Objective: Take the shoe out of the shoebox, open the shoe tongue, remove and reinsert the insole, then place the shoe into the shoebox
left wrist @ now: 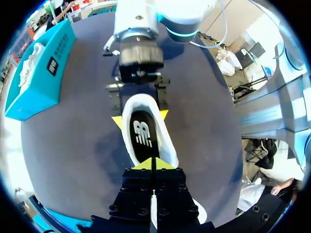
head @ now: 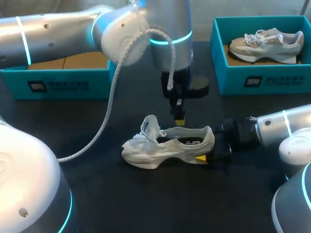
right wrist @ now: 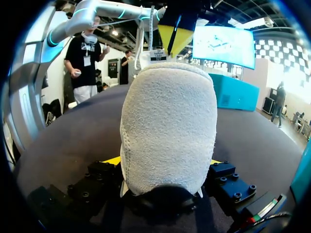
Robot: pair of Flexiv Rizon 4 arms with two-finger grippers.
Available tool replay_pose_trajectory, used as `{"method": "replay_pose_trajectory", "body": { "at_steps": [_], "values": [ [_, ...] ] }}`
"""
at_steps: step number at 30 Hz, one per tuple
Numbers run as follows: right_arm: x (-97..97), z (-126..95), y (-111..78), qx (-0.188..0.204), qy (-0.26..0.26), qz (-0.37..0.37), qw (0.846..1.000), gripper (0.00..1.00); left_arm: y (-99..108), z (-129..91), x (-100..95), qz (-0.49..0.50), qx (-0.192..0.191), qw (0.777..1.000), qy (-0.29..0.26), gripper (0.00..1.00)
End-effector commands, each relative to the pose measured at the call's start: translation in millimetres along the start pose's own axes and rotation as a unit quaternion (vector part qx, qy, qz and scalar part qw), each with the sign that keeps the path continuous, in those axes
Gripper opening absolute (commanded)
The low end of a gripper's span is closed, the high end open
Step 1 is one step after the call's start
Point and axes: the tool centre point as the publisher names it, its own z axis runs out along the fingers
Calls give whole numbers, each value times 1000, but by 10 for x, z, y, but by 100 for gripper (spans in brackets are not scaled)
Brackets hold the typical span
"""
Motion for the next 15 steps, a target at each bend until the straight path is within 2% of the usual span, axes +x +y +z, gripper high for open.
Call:
{"method": "replay_pose_trajectory", "body": {
  "at_steps": [1, 15],
  "values": [
    [8, -3, 3, 1, -1, 0, 1000, 0, -91, 194, -115, 12, 0, 1000, 18, 0],
    [8, -3, 3, 1, -1, 0, 1000, 0, -193, 502, -67, 44, 6, 998, 38, 0]
  ]
}}
